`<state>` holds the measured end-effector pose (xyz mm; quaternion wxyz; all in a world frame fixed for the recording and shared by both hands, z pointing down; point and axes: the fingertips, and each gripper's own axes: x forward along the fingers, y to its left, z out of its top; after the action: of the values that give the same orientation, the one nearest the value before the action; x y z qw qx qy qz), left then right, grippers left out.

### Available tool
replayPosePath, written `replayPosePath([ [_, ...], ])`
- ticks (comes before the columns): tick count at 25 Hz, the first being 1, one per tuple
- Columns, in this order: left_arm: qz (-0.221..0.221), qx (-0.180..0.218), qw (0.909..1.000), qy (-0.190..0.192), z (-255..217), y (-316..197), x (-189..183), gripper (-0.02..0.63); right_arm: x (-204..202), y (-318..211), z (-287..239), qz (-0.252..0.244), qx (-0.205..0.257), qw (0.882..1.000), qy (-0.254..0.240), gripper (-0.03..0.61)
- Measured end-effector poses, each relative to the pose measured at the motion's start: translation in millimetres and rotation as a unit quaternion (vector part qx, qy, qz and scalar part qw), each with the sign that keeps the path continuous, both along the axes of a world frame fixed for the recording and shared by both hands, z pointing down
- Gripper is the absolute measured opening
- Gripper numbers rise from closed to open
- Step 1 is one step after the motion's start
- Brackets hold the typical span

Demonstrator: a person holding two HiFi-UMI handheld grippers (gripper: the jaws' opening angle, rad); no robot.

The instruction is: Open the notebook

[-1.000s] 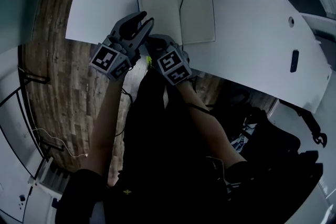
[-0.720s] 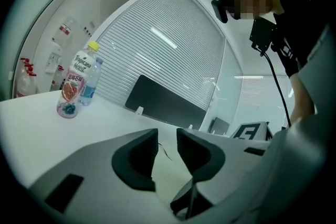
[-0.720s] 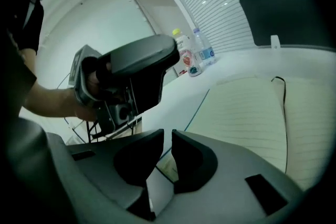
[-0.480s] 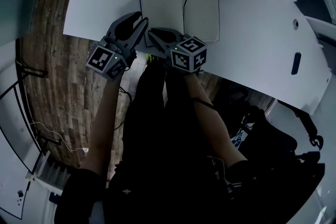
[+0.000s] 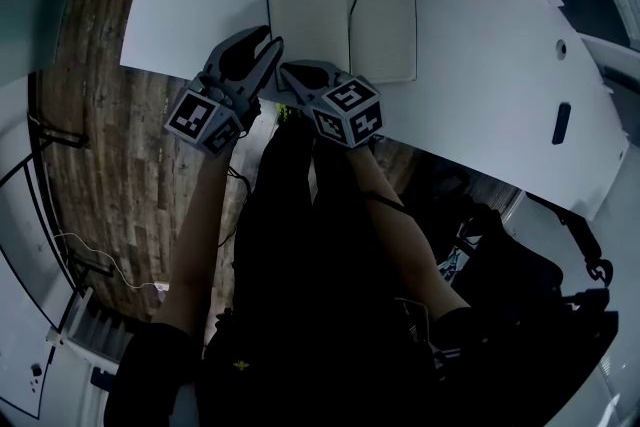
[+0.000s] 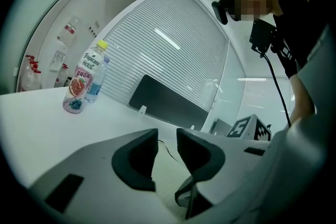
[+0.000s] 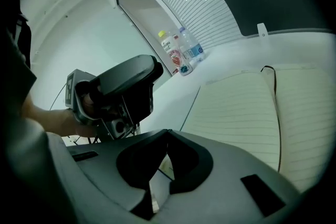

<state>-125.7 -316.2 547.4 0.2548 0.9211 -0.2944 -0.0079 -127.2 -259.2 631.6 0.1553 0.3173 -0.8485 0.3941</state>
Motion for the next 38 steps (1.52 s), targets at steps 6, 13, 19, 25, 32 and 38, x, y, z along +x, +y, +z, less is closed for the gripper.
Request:
replayPosePath([
  [6,-0.002,0.004,1.0000,-0.001,-2,-1,-3,0.112,27,-1,-20,0.018,0.034,0.999,0.027,0.015],
  [13,0.001,0.006,1.0000,0.000,-6,0,-1,0.112,55,-16,-31,0.039,0.063,0.996,0.052,0.015],
  [19,0.001,0.010,1.0000,0.001,-10,1,-1,0.112,67,-18,-33,0.047,0.072,0.994,0.066,0.015],
  [25,0.008,0.013,0.9999,0.004,-19,3,0,0.110,67,-20,-46,0.040,0.094,0.992,0.078,0.015],
  [32,0.029,0.036,0.9989,-0.004,-30,7,7,0.110,75,-24,-73,0.041,0.132,0.986,0.089,0.015],
  [38,0.045,0.026,0.9986,0.007,-48,19,26,0.101,81,-27,-101,0.049,0.162,0.981,0.089,0.015],
])
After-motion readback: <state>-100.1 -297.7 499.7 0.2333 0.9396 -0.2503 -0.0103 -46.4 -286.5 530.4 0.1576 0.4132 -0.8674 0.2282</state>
